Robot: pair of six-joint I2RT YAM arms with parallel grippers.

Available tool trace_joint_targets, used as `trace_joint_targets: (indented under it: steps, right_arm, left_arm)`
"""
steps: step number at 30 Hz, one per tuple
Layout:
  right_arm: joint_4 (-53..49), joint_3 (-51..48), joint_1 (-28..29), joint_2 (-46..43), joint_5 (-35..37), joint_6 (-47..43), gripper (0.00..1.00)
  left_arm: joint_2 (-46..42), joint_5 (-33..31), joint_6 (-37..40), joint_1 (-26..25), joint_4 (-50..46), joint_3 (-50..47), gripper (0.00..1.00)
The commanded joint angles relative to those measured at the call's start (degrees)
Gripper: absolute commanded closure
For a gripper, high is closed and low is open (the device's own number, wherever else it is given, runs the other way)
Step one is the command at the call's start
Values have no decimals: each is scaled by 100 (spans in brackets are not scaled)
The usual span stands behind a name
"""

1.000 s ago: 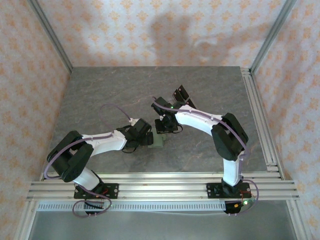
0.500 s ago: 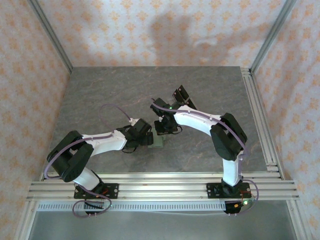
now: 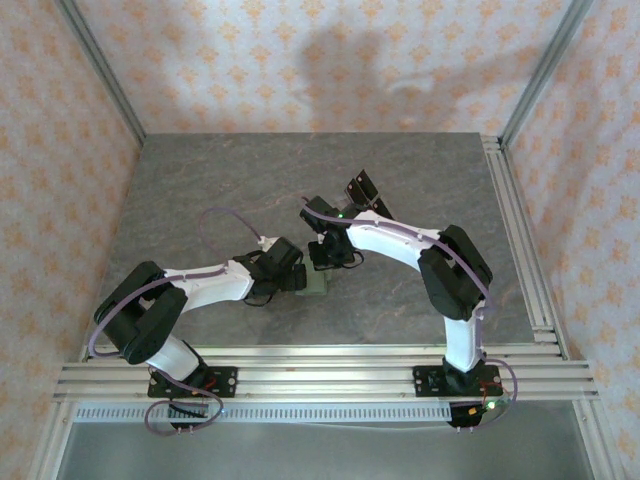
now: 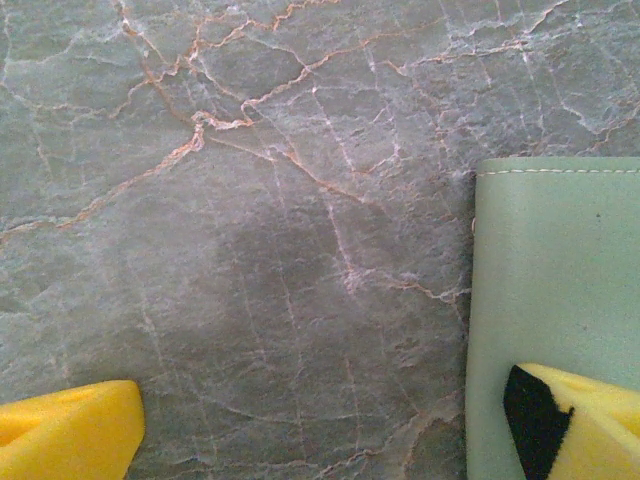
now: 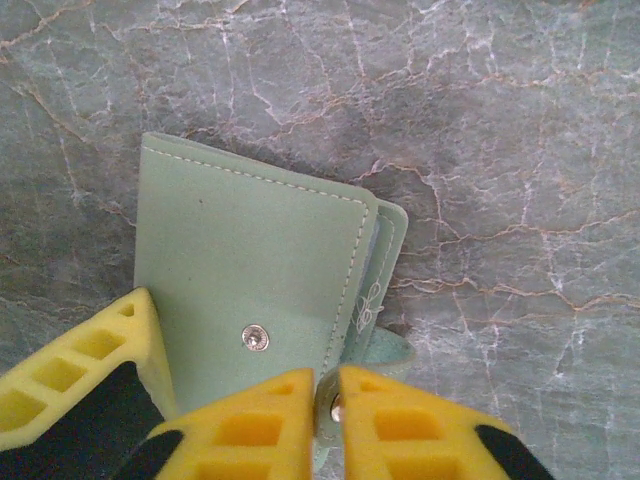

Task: Put the credit cards into the card holder
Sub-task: Close the button on the card holder.

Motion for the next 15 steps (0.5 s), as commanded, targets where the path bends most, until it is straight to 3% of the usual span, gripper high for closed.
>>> trace_joint_targets:
  steps: [1,4,15]
  right_arm:
    - [-155,139,35,90,136,-55,92]
    - [-165,135,34,86,133,-75,100]
    - [199,91,34,-113,-317,165,100]
  left_arm:
    - [327,395,13,-54,128,-129,5]
    - [338,393,13,-56,132,-127,5]
    - [330,395,22,-57,128,-153,5]
